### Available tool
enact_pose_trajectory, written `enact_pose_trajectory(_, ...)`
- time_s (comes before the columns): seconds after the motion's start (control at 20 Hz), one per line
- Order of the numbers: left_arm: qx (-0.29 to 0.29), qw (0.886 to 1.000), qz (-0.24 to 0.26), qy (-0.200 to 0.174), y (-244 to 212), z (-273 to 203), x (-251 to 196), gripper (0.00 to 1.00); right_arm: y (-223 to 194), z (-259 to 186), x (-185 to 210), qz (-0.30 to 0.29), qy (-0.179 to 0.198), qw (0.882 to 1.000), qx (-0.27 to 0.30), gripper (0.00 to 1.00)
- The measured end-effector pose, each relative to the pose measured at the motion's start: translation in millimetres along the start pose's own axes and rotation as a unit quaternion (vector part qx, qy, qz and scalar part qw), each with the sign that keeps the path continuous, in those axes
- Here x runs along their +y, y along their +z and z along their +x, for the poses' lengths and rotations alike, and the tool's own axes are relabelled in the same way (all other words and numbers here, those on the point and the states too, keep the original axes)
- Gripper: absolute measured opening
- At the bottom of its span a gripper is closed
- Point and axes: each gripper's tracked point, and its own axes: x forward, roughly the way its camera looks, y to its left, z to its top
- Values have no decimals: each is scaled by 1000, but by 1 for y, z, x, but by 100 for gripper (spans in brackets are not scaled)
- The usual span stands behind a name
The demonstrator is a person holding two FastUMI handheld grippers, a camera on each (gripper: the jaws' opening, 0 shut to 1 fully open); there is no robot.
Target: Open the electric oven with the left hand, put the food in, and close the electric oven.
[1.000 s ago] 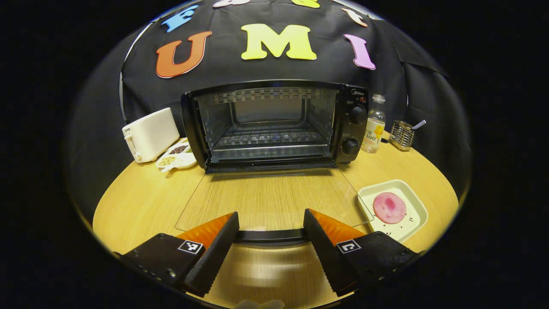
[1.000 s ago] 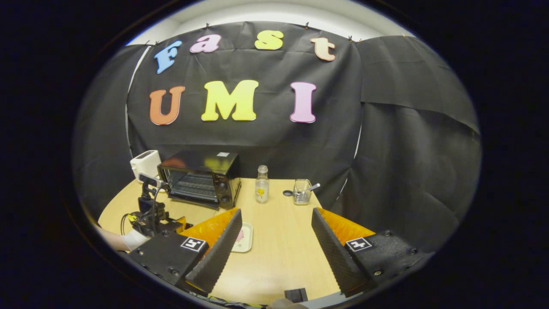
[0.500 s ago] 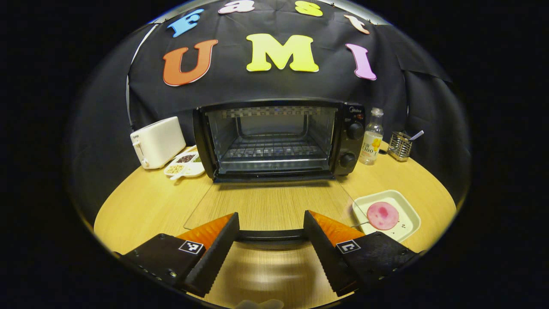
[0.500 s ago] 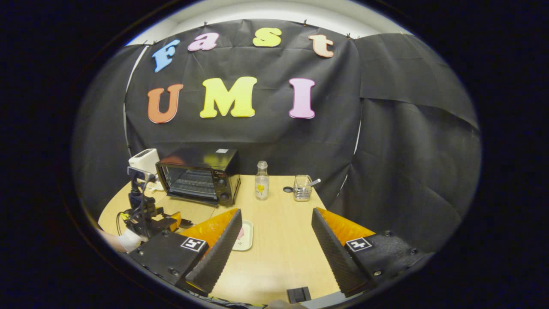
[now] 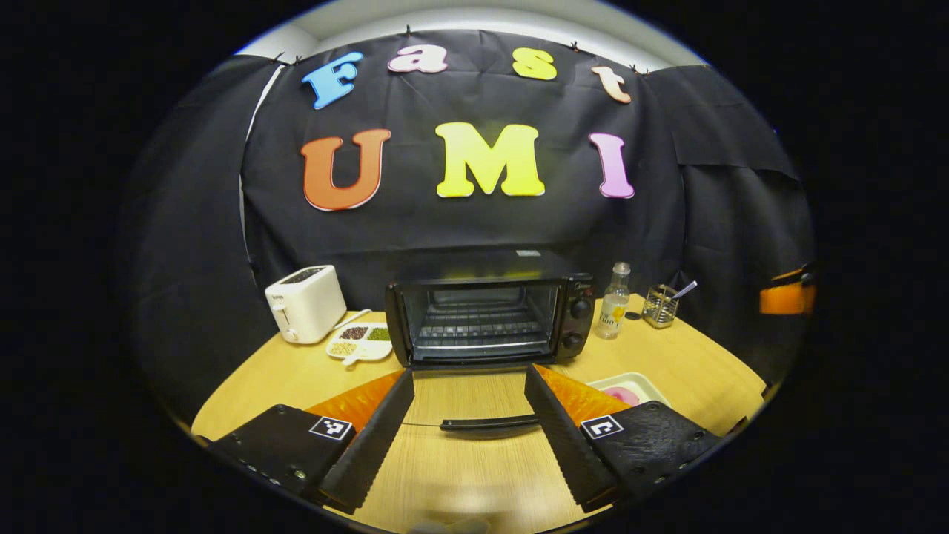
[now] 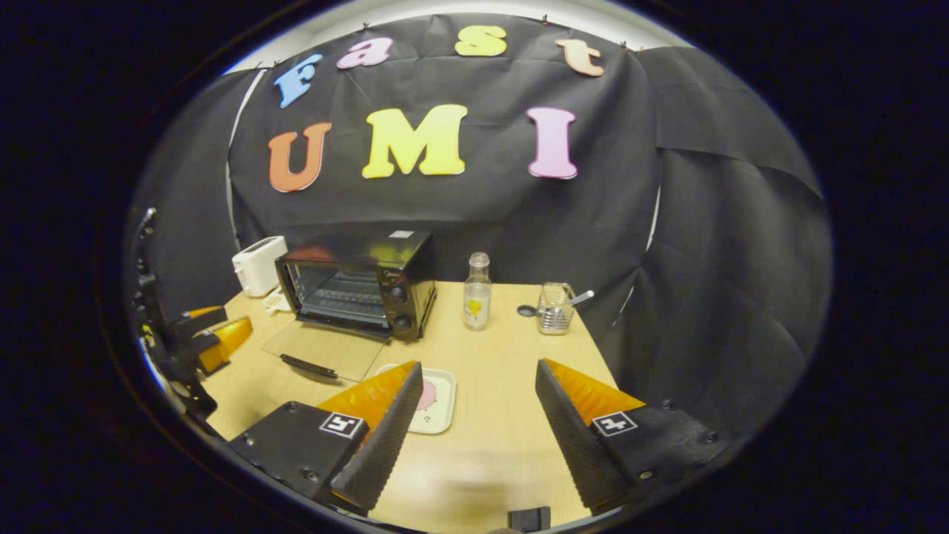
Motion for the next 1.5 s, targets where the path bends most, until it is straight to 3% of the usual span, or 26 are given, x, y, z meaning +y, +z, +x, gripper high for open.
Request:
enact_pose_trajectory(0.3,-33,998,4,46,55,-67,31,96,-58,79,17,23,52,995,88,86)
enact_pose_trajectory(0.35,-37,998,3,56,62,-76,34,96,-70,90,18,30,59,992,107,79)
enact_pose_trajectory(0.5,-41,996,-2,79,79,-97,35,96,-103,127,24,67,79,980,172,63)
enact_pose_trajectory(0.75,-38,992,-12,123,95,-110,30,96,-140,164,27,84,103,961,244,52)
enact_pose_trajectory(1.0,-26,988,-14,150,98,-104,11,96,-142,188,34,107,122,942,294,39)
enact_pose_trajectory(1.3,-13,987,-29,155,92,-95,-19,96,-138,193,26,61,124,920,366,5)
enact_pose_trajectory(1.4,-9,987,-36,154,91,-93,-26,96,-138,196,28,107,151,912,365,5)
enact_pose_trajectory(1.5,-12,987,-42,155,94,-93,-30,96,-137,195,29,186,185,892,368,4)
